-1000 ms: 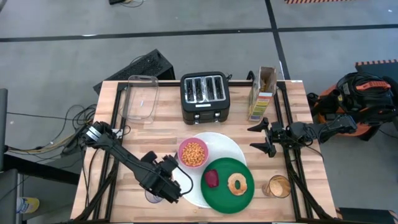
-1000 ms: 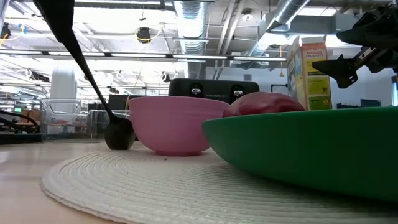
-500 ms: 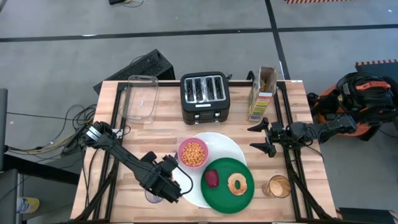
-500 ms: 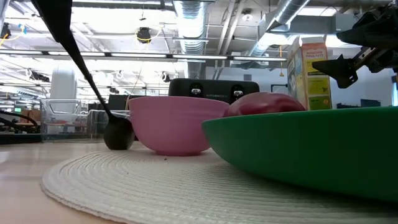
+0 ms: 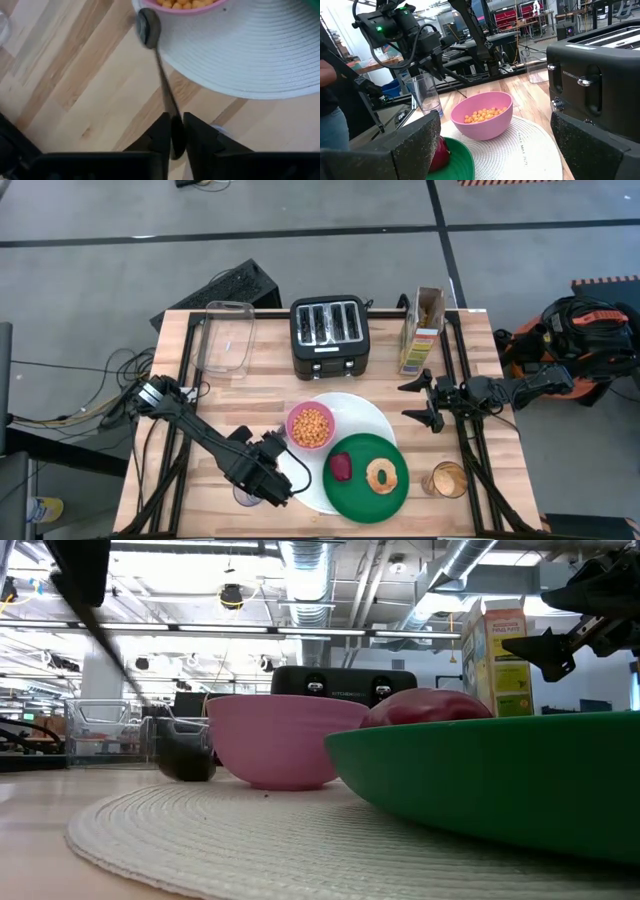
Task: Arrange a breakfast setting
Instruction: Put the silver spoon on the left side of the white table mat
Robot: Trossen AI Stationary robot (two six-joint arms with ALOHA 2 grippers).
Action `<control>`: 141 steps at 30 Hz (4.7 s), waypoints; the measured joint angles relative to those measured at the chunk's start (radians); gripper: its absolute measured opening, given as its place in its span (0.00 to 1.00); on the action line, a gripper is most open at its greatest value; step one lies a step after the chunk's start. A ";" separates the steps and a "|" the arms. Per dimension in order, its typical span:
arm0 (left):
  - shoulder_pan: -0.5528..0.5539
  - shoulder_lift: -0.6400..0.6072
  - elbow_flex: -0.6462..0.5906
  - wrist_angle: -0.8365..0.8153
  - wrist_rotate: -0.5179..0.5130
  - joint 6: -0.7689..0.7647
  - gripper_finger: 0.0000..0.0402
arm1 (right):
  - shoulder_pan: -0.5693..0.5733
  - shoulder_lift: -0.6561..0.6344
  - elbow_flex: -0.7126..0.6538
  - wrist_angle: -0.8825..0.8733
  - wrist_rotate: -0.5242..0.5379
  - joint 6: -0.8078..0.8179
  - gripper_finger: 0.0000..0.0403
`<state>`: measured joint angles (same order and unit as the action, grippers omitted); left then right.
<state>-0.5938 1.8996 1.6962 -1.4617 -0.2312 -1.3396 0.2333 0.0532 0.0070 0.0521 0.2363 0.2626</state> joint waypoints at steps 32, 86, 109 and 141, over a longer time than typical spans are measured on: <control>0.121 0.001 0.019 -0.108 0.033 -0.009 0.25 | 0.000 0.000 0.000 0.000 0.000 0.000 0.99; 0.429 -0.008 -0.408 0.160 0.288 -0.237 0.21 | 0.000 0.000 0.000 0.000 0.000 0.000 0.99; 0.408 -0.405 -0.748 0.363 0.225 -0.509 0.21 | 0.000 0.000 0.000 0.000 0.000 0.000 0.99; 0.381 -0.441 -0.958 0.721 0.318 -0.581 0.21 | 0.000 0.000 0.000 0.000 0.000 0.000 0.99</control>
<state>-0.2123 1.4584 0.7380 -0.7403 0.0871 -1.9205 0.2331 0.0529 0.0067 0.0521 0.2361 0.2626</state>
